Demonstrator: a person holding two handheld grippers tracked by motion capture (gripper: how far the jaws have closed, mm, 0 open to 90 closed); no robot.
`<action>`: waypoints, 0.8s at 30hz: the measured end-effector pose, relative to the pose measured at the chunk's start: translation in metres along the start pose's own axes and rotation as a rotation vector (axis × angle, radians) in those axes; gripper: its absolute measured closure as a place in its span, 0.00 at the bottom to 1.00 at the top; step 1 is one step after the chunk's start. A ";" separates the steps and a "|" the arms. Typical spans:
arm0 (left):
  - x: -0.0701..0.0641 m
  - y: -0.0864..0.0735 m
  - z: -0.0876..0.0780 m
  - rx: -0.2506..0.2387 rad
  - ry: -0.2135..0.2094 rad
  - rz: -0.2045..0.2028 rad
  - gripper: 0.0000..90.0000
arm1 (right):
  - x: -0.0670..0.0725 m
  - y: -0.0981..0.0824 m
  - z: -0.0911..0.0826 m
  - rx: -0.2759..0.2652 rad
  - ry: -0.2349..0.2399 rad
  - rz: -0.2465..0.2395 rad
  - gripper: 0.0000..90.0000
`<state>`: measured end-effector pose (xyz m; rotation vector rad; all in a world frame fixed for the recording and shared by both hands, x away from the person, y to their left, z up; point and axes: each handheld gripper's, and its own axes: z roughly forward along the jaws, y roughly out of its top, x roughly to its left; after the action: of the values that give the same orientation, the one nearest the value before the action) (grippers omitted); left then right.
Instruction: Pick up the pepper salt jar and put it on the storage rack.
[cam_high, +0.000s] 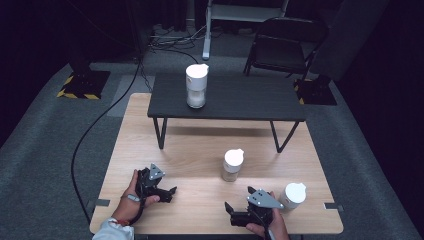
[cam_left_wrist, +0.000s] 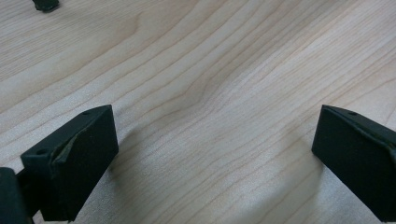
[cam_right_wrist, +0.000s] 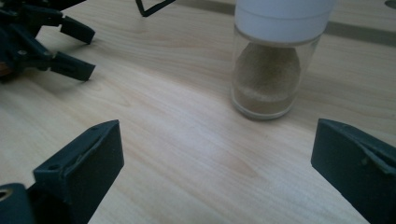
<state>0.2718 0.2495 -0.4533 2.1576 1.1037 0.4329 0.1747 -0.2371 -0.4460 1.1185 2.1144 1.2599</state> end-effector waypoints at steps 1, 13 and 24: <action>0.000 0.000 0.000 0.000 0.000 0.000 0.00 | 0.000 0.001 0.001 -0.001 0.000 0.002 0.02; 0.000 0.000 0.000 0.000 -0.001 0.001 0.00 | -0.001 0.011 0.022 0.004 -0.007 0.008 0.02; 0.000 0.000 0.000 0.000 -0.001 0.001 0.00 | 0.004 0.019 0.038 -0.004 -0.035 0.011 0.02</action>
<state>0.2720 0.2496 -0.4533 2.1582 1.1015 0.4324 0.2074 -0.2094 -0.4477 1.1431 2.0822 1.2403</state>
